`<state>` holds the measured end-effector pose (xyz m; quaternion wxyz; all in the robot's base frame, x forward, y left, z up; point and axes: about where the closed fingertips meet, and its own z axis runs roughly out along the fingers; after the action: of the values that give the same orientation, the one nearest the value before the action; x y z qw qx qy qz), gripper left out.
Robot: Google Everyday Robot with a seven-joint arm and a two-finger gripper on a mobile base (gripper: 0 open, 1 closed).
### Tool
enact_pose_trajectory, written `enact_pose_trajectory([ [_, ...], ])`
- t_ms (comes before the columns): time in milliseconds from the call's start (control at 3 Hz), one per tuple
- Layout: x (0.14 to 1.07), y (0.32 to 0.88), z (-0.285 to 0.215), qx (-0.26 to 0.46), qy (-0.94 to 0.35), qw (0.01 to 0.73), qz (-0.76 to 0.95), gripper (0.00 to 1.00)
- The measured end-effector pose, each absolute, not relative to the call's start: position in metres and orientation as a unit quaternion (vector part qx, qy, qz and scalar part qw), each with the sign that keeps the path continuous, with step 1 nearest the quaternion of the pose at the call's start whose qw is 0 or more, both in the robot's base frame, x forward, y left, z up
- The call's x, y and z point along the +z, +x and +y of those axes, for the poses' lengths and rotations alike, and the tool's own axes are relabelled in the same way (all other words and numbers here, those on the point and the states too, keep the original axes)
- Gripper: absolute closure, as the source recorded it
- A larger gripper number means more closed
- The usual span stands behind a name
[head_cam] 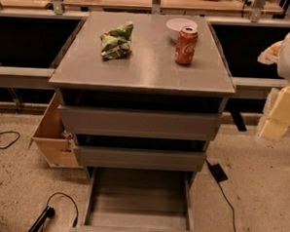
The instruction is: Close bottom drawer
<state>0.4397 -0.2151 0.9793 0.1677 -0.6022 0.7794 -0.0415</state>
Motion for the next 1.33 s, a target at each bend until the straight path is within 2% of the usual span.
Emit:
enact_pose_trajectory([
  [667,0.943,0.444,-0.214,-0.062,-0.594,0.176,0.782,0.00],
  [1333,0.806,0.449,-0.211,-0.108,-0.593,0.149,0.784,0.00],
])
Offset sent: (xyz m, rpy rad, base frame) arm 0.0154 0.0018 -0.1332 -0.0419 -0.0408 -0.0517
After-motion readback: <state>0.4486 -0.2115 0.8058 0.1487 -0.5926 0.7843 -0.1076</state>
